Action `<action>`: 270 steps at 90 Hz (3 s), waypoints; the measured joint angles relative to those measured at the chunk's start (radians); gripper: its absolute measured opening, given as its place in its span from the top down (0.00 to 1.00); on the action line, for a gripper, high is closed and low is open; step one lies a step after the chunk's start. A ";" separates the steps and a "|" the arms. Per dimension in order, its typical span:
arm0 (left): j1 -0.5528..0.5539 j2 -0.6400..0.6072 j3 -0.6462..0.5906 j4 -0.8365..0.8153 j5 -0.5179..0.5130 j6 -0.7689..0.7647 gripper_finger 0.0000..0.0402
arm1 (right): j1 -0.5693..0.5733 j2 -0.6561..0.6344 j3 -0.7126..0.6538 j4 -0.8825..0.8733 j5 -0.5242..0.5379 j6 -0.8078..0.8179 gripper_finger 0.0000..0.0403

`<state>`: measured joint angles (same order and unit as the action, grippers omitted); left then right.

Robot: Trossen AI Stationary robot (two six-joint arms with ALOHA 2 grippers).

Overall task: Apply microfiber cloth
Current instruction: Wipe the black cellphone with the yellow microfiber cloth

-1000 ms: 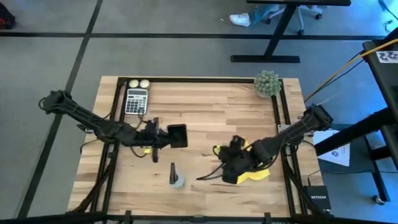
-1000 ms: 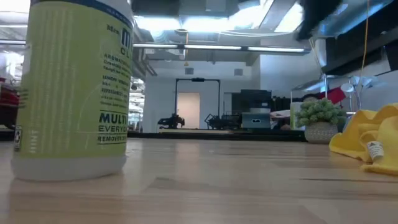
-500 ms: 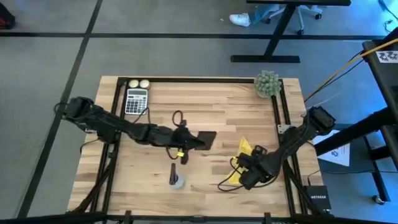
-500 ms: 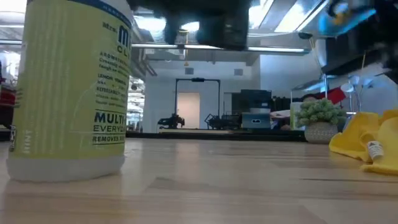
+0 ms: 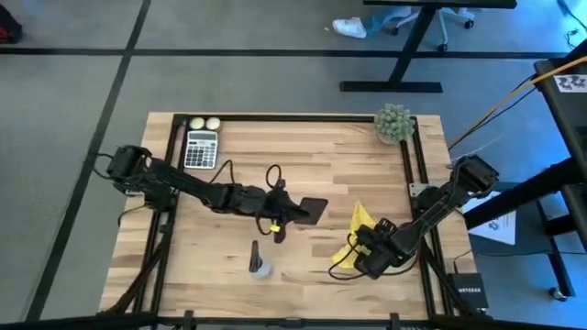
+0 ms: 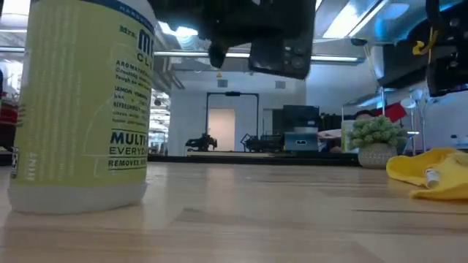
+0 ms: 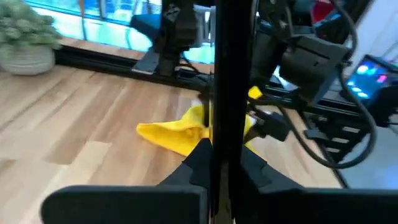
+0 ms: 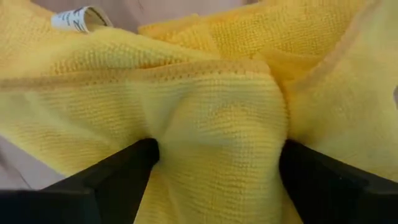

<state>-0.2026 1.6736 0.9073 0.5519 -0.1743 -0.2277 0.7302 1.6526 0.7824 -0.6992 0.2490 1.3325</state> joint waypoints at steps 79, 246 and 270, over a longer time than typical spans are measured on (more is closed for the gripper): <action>0.052 0.200 0.004 0.098 -0.067 -0.105 0.98 | 0.004 0.008 0.023 0.056 0.051 0.045 0.95; 0.055 0.198 0.005 0.279 0.162 -0.105 0.98 | -0.251 -0.007 0.700 -0.414 0.702 -0.683 0.96; 0.064 0.198 0.005 0.272 0.149 -0.164 0.98 | -0.165 -0.010 0.764 -0.376 0.615 -0.680 0.96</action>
<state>-0.1388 1.8717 0.9119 0.8236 -0.0249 -0.3912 0.5648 1.6429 1.5459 -1.0756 0.8635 0.6526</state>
